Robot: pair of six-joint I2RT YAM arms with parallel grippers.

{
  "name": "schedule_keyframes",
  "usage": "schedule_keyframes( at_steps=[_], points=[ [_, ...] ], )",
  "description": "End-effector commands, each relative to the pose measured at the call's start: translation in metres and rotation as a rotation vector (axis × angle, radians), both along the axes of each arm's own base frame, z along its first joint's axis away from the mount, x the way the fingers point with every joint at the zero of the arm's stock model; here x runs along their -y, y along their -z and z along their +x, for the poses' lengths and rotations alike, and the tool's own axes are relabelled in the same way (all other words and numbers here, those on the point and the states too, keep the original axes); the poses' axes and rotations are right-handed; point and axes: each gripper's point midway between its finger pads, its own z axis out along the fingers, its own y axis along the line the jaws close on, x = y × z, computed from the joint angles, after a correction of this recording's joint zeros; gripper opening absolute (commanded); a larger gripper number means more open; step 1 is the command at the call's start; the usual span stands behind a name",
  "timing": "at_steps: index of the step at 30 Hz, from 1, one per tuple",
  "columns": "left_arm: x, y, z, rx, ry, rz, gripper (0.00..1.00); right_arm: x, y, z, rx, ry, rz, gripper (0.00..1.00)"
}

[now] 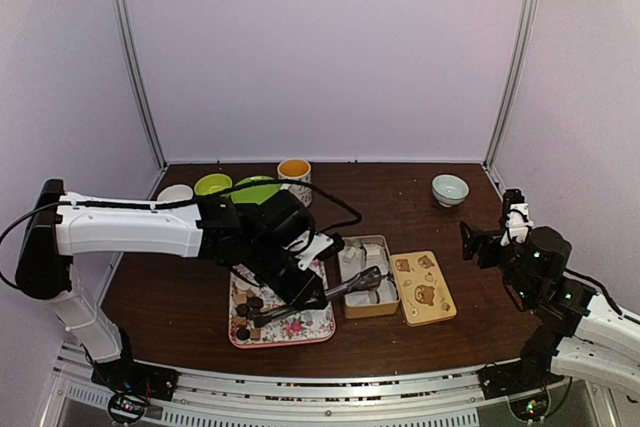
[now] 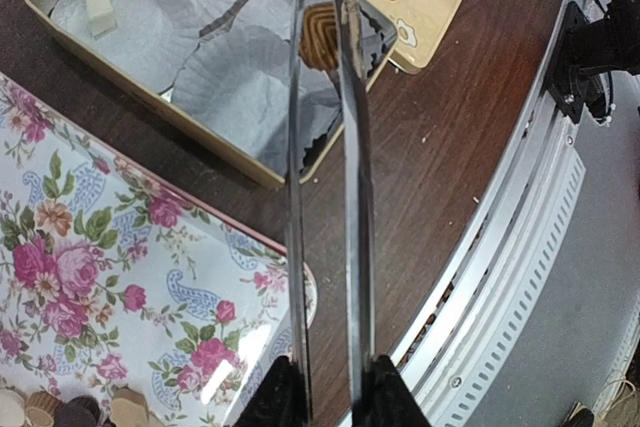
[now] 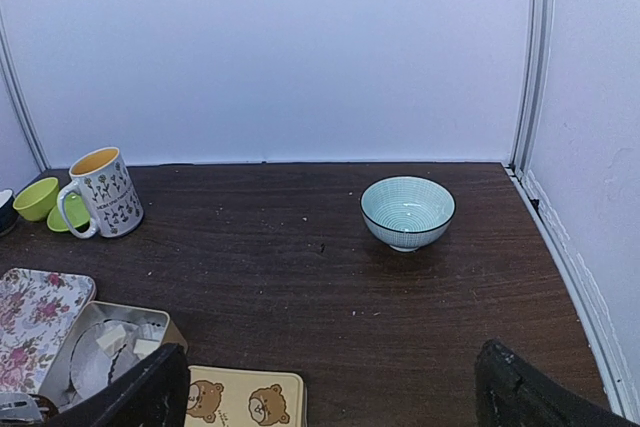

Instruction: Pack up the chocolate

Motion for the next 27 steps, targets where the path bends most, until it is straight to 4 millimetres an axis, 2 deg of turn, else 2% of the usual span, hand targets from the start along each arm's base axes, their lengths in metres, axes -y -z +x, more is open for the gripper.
schedule_keyframes(
  at_steps=[1,11,21,27],
  points=[
    [0.025,-0.010,0.004,0.035,0.038,-0.061,0.23,0.000,0.004,0.000,-0.003,-0.003,-0.007,1.00],
    [0.043,-0.003,0.009,0.017,0.006,-0.103,0.24,0.000,0.003,0.000,-0.003,-0.003,-0.007,1.00],
    [0.051,0.008,0.011,0.000,-0.012,-0.101,0.24,0.001,0.003,0.000,-0.003,0.000,-0.006,1.00],
    [0.048,0.011,0.013,0.010,-0.023,-0.077,0.32,0.001,0.003,-0.001,-0.001,-0.002,-0.005,1.00]
  ],
)
